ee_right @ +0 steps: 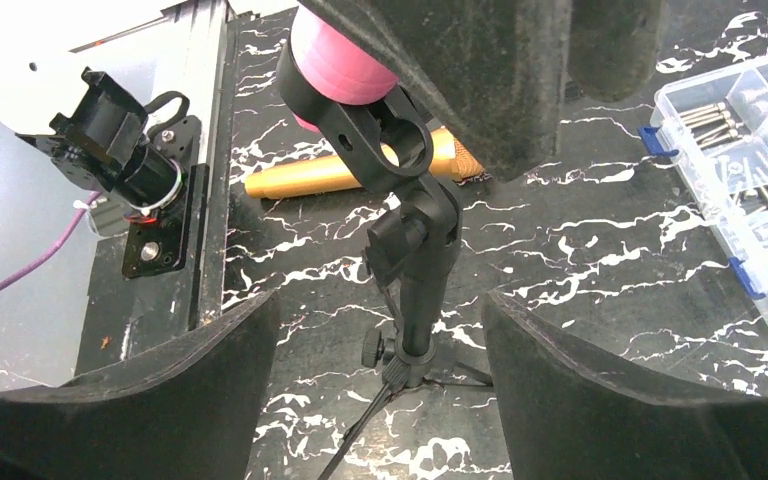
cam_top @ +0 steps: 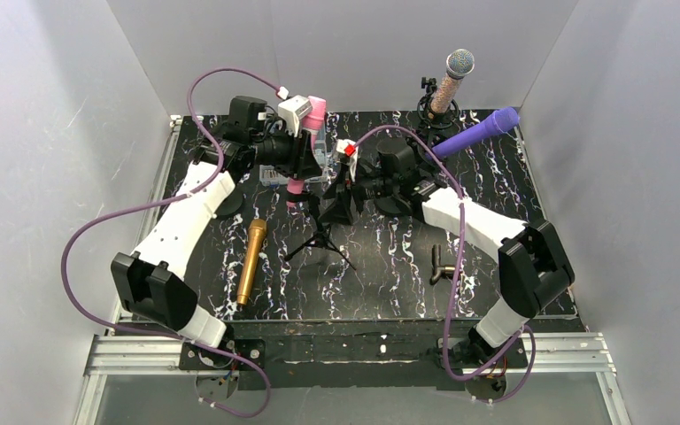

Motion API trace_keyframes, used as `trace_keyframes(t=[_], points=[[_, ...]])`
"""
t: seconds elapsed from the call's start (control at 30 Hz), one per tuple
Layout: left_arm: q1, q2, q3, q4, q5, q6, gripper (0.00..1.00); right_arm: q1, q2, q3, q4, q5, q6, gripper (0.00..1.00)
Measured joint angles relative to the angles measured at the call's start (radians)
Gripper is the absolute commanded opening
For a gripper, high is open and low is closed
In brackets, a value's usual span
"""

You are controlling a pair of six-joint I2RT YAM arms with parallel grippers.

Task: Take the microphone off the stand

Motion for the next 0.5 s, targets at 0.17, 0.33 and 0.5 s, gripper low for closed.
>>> trace_keyframes(t=[0.17, 0.33, 0.5], points=[[0.0, -0.017, -0.015, 0.014, -0.024, -0.059, 0.0, 0.011, 0.004, -0.018, 0.045, 0.009, 0.012, 0.79], [0.0, -0.021, -0.032, 0.023, -0.037, -0.103, 0.0, 0.013, 0.024, -0.029, 0.084, 0.031, 0.021, 0.77], [0.0, -0.023, -0.046, 0.023, -0.04, -0.136, 0.0, 0.013, 0.052, -0.042, 0.113, 0.05, 0.042, 0.74]])
